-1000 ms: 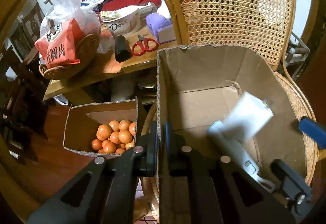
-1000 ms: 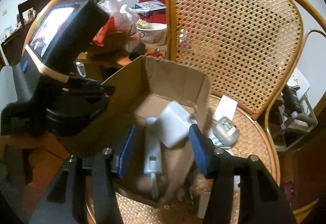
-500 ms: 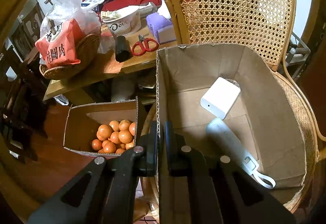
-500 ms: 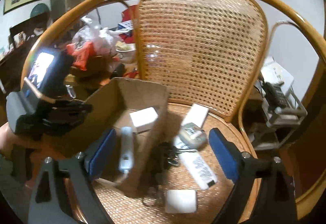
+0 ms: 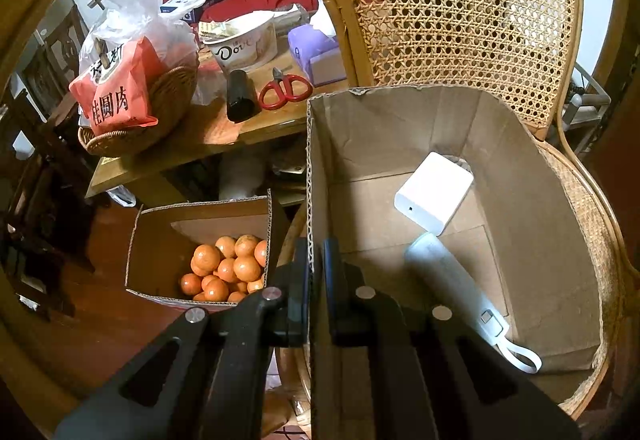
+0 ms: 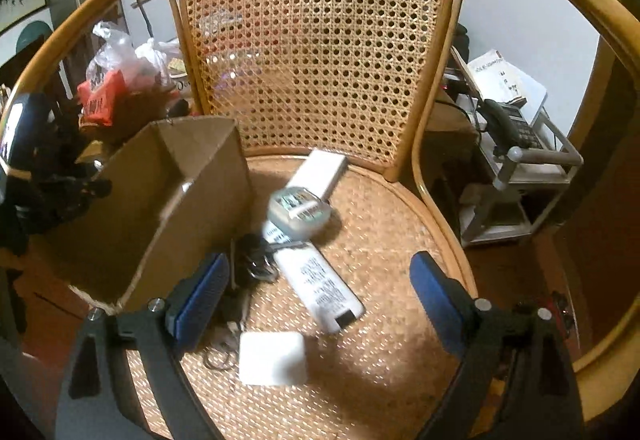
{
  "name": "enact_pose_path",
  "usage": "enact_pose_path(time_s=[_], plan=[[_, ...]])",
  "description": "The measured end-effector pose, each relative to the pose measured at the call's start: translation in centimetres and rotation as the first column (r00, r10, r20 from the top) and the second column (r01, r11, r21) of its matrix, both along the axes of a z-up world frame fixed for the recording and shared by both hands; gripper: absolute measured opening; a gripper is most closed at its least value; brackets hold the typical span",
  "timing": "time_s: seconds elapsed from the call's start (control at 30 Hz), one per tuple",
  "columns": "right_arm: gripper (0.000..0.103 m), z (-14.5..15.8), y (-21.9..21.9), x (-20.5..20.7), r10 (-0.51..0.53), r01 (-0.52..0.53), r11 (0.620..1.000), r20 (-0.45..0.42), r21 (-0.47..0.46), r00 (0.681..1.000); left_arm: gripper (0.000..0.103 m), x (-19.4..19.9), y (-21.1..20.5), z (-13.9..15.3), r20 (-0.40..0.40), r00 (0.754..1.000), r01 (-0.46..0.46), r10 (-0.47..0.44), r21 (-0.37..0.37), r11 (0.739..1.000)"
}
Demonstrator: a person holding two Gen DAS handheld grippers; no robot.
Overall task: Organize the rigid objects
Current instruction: 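Move the right gripper to the small white square adapter and close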
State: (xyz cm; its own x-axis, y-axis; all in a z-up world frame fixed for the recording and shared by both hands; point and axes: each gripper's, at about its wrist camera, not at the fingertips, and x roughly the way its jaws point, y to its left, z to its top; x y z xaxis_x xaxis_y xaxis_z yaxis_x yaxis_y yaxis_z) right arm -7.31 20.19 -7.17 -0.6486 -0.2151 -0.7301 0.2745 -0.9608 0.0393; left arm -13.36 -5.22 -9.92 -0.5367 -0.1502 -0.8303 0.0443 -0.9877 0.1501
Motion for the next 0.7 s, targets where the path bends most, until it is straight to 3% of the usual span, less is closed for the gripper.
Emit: enact_pose_path(time_s=[0.7], plan=[[0.097, -5.5, -2.2, 0.7, 0.087, -0.104, 0.992, 0.219, 0.07, 0.972, 0.006, -0.1, 0.1, -0.1, 0.005, 1.0, 0.0, 0.0, -0.008, 1.0]])
